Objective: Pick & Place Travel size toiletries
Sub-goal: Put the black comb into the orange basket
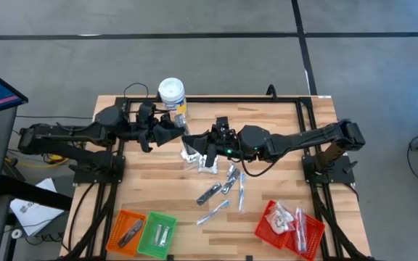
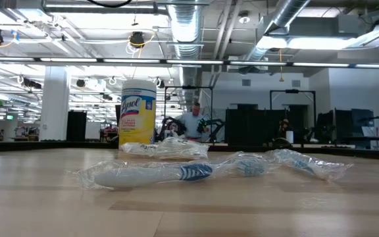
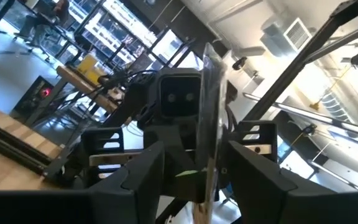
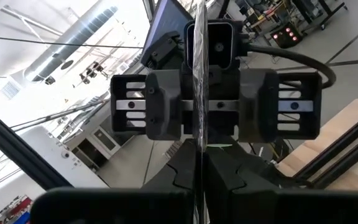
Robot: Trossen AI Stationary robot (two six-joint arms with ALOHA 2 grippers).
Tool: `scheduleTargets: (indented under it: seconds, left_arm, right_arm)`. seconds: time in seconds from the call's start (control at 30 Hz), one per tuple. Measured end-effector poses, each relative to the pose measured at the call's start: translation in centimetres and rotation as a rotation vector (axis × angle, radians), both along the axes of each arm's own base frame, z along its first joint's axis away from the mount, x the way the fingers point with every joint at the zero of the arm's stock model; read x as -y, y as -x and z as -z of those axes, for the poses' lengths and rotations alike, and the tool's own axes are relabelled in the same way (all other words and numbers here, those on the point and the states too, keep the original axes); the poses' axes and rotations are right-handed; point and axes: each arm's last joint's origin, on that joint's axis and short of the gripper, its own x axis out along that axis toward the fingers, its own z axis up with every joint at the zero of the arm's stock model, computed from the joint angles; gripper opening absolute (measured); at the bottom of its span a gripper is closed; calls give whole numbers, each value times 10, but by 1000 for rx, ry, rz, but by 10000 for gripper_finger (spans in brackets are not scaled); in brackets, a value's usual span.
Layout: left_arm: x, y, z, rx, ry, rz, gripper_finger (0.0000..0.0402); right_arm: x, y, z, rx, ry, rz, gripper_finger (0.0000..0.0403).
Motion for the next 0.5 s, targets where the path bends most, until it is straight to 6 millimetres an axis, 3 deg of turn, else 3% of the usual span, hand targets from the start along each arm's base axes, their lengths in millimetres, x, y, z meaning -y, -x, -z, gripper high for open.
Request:
scheduleTargets:
  seconds: [0.27, 0.5]
  left_arm:
    - [0, -4, 2, -4, 5, 2, 126]
    - [1, -3, 0, 18, -3, 28, 19]
  right_arm:
    - [0, 0, 0, -5, 0, 4, 8]
    - [1, 0, 1, -6, 2, 6, 21]
